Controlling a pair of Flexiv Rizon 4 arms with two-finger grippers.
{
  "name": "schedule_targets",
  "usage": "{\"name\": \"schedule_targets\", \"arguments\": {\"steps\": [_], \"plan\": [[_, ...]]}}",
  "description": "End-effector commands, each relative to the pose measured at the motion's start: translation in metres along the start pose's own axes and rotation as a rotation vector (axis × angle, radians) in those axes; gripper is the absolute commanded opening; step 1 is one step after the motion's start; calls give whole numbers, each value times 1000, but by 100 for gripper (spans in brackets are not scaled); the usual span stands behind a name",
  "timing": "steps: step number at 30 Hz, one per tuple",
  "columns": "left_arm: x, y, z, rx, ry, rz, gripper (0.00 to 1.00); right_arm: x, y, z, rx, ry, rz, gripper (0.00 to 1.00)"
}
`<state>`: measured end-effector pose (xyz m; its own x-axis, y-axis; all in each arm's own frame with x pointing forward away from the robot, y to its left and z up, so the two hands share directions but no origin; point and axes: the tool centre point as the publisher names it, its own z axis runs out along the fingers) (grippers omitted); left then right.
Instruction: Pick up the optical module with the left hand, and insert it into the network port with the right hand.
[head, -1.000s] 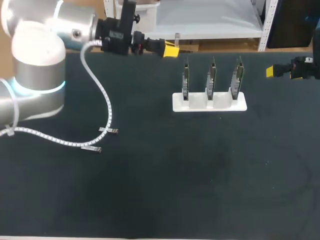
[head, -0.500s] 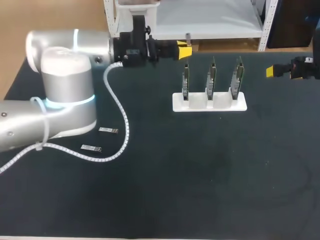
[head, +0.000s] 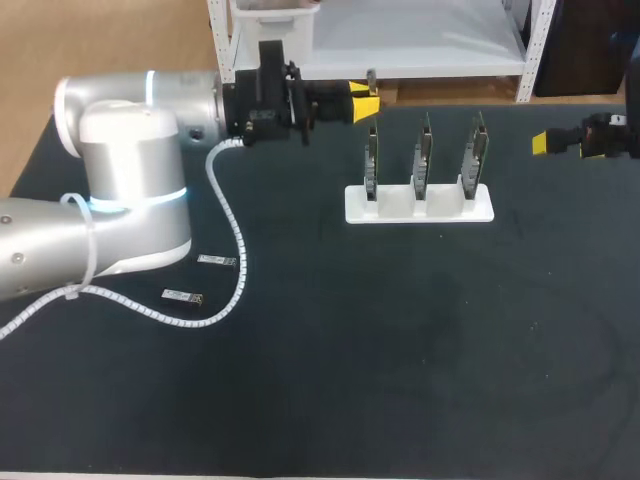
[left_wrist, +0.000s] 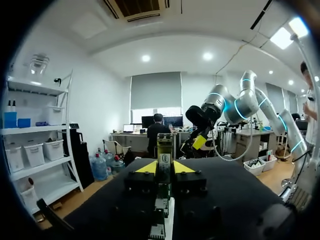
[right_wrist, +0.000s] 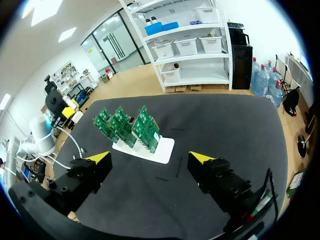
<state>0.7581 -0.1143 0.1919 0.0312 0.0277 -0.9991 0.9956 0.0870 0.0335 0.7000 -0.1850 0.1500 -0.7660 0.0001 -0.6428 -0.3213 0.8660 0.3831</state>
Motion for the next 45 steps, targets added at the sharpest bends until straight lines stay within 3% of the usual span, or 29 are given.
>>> {"name": "schedule_targets", "arguments": {"steps": [1, 14, 29, 45], "plan": [[2, 10, 6, 25, 15, -1, 0, 0, 0, 0, 0, 0, 0, 100], [9, 20, 7, 24, 48, -14, 0, 0, 0, 0, 0, 0, 0, 100], [27, 9, -2, 61, 97, 2, 0, 0, 0, 0, 0, 0, 0, 100], [25, 10, 7, 67, 92, 25, 0, 0, 0, 0, 0, 0, 0, 100]]}}
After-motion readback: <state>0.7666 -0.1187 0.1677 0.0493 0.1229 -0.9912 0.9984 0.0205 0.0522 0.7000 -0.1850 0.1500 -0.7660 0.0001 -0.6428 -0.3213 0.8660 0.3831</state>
